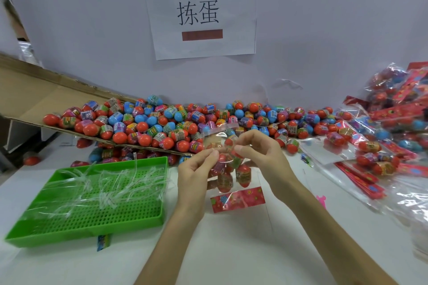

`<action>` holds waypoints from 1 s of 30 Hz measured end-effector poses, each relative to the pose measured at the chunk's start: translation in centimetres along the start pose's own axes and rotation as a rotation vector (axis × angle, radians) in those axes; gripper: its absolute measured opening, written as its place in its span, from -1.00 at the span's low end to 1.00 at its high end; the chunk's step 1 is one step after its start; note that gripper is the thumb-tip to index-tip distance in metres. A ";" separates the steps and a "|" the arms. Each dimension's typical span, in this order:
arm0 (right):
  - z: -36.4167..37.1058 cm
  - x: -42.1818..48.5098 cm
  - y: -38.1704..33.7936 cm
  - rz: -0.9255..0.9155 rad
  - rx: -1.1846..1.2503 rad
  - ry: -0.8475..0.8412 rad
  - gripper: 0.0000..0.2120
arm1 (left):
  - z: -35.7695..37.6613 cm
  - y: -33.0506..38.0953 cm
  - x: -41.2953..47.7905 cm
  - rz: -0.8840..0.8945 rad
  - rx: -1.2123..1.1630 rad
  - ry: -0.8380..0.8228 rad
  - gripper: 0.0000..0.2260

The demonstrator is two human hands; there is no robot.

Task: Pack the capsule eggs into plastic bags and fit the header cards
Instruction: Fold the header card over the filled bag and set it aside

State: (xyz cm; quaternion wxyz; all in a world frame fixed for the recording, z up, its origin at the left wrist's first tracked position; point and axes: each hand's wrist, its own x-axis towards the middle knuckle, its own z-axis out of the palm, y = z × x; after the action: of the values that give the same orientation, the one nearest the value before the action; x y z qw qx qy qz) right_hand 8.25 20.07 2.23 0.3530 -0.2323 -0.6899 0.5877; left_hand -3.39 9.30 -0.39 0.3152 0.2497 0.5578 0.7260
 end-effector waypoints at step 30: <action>0.0 -0.1 -0.3 0.197 0.238 -0.035 -0.78 | 0.2 0.5 0.0 0.034 -0.233 -0.009 -0.68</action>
State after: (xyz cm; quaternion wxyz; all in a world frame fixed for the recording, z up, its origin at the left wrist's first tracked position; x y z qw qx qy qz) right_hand 8.34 19.94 2.47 0.3064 -0.2453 -0.5954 0.7010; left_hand -3.39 9.32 0.17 0.3321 0.2243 0.4639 0.7900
